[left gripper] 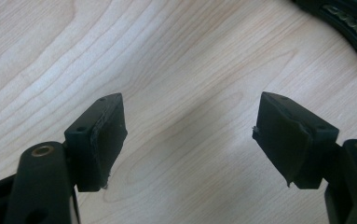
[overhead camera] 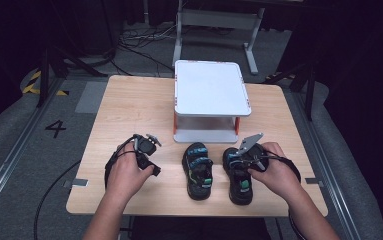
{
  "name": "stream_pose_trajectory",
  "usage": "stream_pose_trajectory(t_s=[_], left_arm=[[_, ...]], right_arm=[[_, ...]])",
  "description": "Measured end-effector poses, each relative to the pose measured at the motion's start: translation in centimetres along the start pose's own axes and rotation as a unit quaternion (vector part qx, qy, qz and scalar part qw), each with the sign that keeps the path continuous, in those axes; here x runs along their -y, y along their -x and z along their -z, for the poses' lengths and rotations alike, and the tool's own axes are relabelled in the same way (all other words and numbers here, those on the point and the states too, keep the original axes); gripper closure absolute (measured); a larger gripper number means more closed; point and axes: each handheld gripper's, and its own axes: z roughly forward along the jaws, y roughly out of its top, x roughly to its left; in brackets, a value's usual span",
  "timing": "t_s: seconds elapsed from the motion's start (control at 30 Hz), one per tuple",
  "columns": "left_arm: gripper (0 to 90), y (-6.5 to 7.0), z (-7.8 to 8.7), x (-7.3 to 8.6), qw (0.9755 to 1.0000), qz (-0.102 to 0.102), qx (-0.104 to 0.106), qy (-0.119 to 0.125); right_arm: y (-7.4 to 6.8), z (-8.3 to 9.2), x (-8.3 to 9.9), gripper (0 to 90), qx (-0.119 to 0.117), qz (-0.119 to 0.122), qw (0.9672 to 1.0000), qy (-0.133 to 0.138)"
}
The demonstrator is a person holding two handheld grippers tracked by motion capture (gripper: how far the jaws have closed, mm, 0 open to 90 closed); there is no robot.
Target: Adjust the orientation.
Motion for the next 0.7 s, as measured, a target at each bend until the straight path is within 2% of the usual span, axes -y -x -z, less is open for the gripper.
stream_pose_trajectory(t_s=[0.07,0.1,0.2,0.3,0.33,0.4,0.47,0.53,0.57,0.6,0.63,0.7], left_arm=[[25.2,-0.1,0.1,0.2,1.0000,-0.003,-0.002,-0.003],[25.3,0.0,0.1,0.4,1.0000,0.003,-0.002,-0.002],[25.3,-0.1,0.2,1.0,1.0000,0.006,-0.003,-0.003],[25.3,-0.1,0.3,1.7,0.9999,0.014,-0.004,-0.006],[25.3,-0.2,0.4,1.9,0.9998,0.016,-0.006,-0.006],[25.3,-0.3,0.5,2.3,0.9998,0.019,-0.008,-0.006],[25.3,-0.3,0.6,2.4,0.9997,0.022,-0.009,-0.006],[25.2,-0.4,0.5,2.3,0.9997,0.020,-0.009,-0.006],[25.2,-0.4,0.5,2.3,0.9997,0.020,-0.009,-0.006],[25.2,-0.3,0.4,2.1,0.9997,0.020,-0.008,-0.007],[25.2,-0.2,0.3,2.0,0.9998,0.017,-0.007,-0.009],[25.2,-0.1,0.2,1.6,0.9999,0.012,-0.004,-0.008]], right_arm=[[0.2,0.1,-0.3,73.8,0.012,0.002,0.9998,0.014],[0.4,0.0,-0.4,74.3,0.018,0.002,0.9996,0.023],[0.6,-0.3,-1.2,74.5,0.021,0.002,0.9985,0.050],[0.3,-1.1,-2.2,74.1,0.015,0.009,0.9979,0.062],[0.0,-1.6,-2.6,73.9,0.001,0.015,0.9979,0.064],[-0.2,-2.0,-3.0,73.9,-0.005,0.018,0.9971,0.074],[-0.1,-2.0,-3.1,73.6,-0.014,0.007,0.9969,0.077],[0.2,-1.7,-3.0,73.0,-0.040,-0.011,0.9952,0.089],[0.2,-1.7,-3.0,73.0,-0.040,-0.011,0.9952,0.089],[0.4,-1.8,-2.9,72.2,-0.061,-0.028,0.9944,0.081],[0.5,-2.0,-2.9,72.1,-0.062,-0.035,0.9947,0.074],[0.8,-2.5,-2.6,72.2,-0.064,-0.051,0.9935,0.079]])
